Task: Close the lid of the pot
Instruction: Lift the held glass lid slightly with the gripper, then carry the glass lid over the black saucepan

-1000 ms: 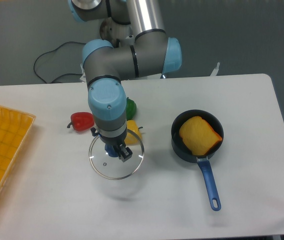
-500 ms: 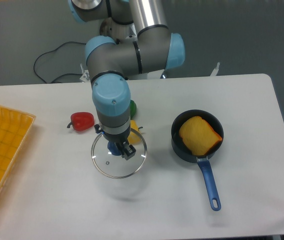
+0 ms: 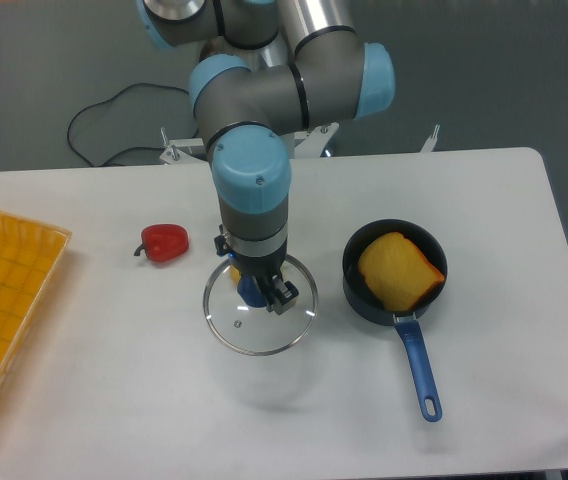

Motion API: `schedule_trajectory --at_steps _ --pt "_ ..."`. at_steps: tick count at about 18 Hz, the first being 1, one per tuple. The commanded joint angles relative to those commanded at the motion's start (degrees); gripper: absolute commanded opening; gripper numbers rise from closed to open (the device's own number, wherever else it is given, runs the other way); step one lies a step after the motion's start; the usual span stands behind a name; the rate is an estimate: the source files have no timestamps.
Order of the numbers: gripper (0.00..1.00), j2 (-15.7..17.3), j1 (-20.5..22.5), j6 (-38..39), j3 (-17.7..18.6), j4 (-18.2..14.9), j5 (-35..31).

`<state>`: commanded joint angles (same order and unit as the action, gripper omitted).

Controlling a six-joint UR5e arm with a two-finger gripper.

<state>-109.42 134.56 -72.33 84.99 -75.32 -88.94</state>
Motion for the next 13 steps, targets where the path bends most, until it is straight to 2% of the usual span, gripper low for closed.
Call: schedule_trajectory --at_steps 8,13 --pt "0.52 0.44 3.69 -6.94 0.88 -0.26 -1.76" --pt "0.53 -0.09 6.85 -7.74 1.58 -0.26 -1.85"
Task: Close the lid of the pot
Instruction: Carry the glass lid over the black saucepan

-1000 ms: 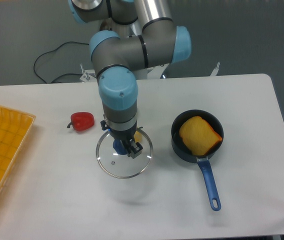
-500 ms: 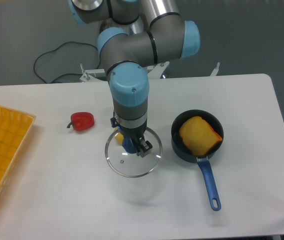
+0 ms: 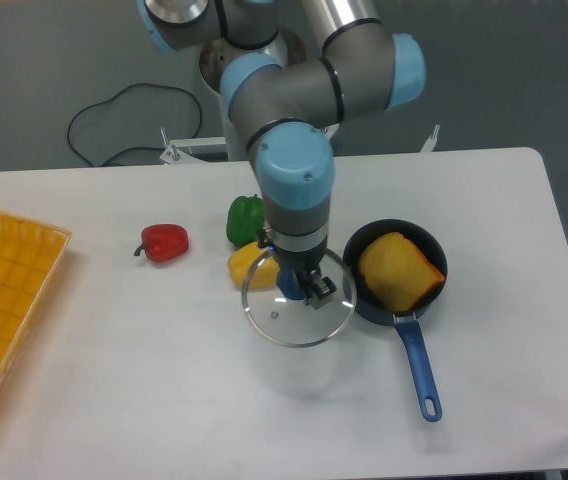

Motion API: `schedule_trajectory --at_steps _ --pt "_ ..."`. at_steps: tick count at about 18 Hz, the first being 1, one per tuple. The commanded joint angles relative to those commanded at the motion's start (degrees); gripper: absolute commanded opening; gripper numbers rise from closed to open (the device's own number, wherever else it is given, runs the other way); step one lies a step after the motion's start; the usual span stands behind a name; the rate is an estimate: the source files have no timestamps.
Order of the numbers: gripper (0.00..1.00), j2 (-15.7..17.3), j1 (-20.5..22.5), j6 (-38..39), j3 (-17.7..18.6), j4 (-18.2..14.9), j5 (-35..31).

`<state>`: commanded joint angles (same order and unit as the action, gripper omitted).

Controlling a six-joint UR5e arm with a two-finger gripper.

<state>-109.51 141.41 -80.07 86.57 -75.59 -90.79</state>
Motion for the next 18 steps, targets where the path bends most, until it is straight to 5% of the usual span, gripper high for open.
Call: schedule_trajectory --at_steps 18 --pt "0.53 -0.97 11.96 -19.24 1.41 0.7 1.14"
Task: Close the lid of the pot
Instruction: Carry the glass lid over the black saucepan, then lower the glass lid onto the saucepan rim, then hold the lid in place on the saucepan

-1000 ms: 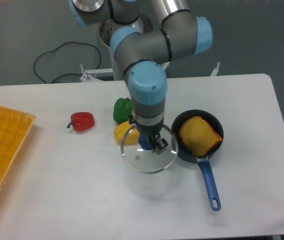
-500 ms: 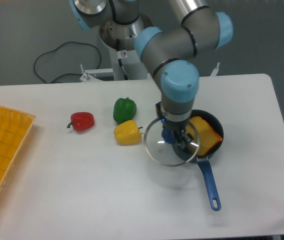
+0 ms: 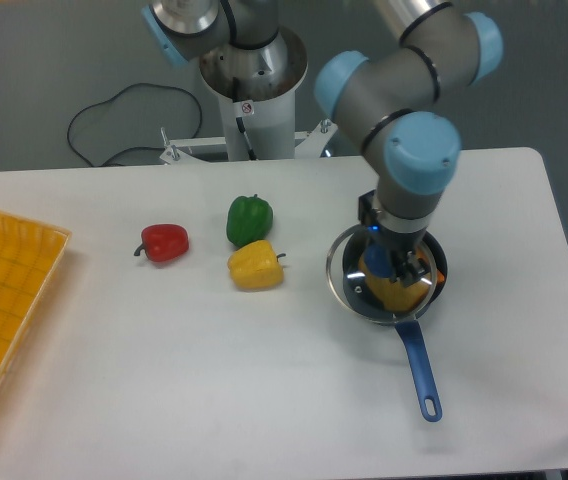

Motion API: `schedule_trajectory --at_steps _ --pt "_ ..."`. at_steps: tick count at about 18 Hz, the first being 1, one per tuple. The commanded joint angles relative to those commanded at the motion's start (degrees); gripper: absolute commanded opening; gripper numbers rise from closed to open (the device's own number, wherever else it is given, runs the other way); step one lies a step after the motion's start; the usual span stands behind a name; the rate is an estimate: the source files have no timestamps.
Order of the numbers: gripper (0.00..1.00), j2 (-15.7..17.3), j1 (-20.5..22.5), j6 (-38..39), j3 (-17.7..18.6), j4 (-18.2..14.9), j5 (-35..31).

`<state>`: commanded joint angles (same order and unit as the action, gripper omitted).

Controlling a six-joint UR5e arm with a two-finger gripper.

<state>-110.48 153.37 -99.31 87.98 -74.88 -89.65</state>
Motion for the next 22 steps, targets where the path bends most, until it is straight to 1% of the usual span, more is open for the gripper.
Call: schedule_trajectory --at_steps 5,12,22 --pt "0.53 0.26 2.11 -3.87 0.62 0.0 0.09" --pt "0.53 0.26 2.99 -6.07 1.58 0.17 0.09" --pt "0.54 0.09 2.55 -6.07 2.55 0.26 0.0"
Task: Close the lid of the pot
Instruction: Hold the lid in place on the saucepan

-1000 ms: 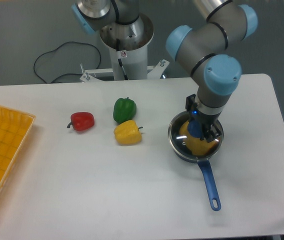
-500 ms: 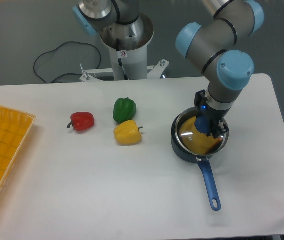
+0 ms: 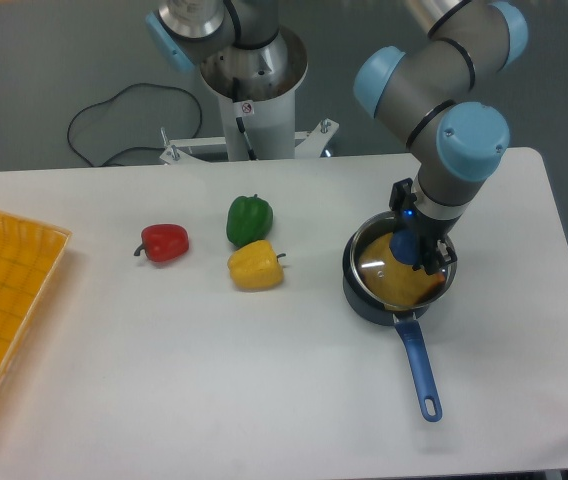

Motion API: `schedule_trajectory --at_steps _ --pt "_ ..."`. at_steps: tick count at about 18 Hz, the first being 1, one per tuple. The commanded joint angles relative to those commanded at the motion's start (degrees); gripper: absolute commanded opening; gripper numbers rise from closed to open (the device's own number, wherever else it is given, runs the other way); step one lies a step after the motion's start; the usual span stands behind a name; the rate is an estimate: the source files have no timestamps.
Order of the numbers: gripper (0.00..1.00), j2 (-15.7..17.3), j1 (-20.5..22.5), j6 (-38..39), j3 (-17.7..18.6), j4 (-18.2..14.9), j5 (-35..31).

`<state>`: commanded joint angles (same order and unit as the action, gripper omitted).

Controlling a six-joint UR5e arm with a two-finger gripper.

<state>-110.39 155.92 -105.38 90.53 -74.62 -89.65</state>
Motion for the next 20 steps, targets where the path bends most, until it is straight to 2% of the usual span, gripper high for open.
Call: schedule_trajectory --at_steps 2,6,20 --pt "0.54 -0.09 -0.09 0.0 0.35 0.7 0.0" --pt "0.54 -0.09 -0.09 -0.17 2.11 4.3 -0.09" --pt "0.55 0.09 -0.27 -0.09 2.2 4.22 -0.18"
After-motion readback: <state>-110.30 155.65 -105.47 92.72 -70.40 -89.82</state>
